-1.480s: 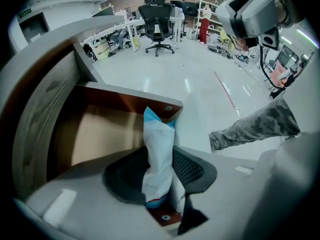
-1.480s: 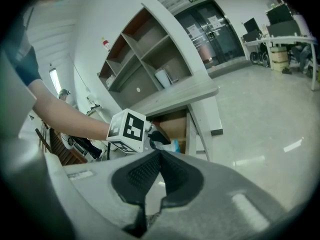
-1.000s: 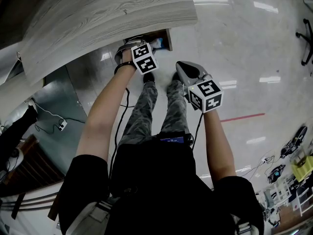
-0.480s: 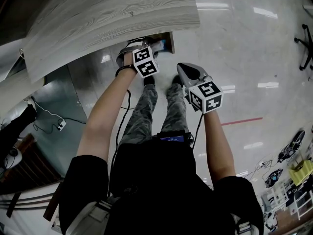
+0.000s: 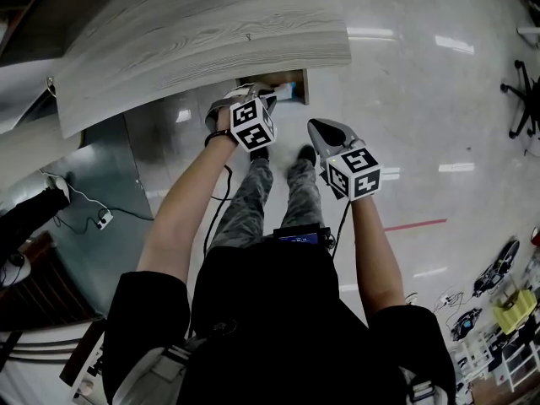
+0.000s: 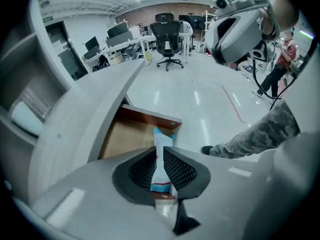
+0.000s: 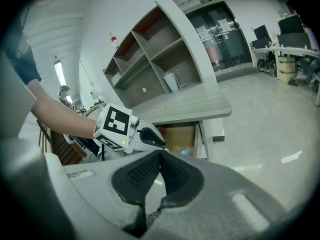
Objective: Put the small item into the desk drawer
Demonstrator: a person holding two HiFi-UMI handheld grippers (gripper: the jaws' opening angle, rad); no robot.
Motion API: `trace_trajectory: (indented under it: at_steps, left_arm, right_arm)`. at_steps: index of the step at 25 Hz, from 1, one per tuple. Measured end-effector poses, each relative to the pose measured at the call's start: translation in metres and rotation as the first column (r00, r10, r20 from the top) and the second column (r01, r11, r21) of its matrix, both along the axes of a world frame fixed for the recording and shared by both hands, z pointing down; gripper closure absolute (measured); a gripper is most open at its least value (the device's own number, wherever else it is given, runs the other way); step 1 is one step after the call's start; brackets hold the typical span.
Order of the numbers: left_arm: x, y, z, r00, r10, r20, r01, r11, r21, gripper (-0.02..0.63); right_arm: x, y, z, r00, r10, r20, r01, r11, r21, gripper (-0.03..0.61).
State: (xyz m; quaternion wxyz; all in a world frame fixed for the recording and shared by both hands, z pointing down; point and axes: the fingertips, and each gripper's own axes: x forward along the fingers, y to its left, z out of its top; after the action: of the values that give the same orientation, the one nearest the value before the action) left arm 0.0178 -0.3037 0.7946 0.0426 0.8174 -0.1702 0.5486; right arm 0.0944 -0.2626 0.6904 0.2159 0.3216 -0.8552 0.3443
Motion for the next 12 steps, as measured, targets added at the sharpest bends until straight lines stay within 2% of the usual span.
trace_trajectory:
  at_steps: [3,8,12]
  left_arm:
    - [-0.003,0.002,-0.019,0.998,-0.037,-0.040,0.038,0.999,0.015,0.610]
    - [-0.009,0.011,-0.049,0.989,-0.107,-0.102,0.108,0.994,0.010,0.612]
    - [-0.017,0.017,-0.076,0.968,-0.184,-0.170,0.186,0.983,-0.004,0.612]
  right_arm:
    - [-0.003,0.001,-0.010,1.000,-0.003,-0.009,0.003,1.000,0.010,0.578]
    - [-0.009,0.006,-0.031,1.000,-0.003,-0.015,0.003,1.000,0.028,0.578]
    - [-0.013,0.009,-0.050,1.000,-0.003,-0.025,0.004,0.999,0.048,0.578]
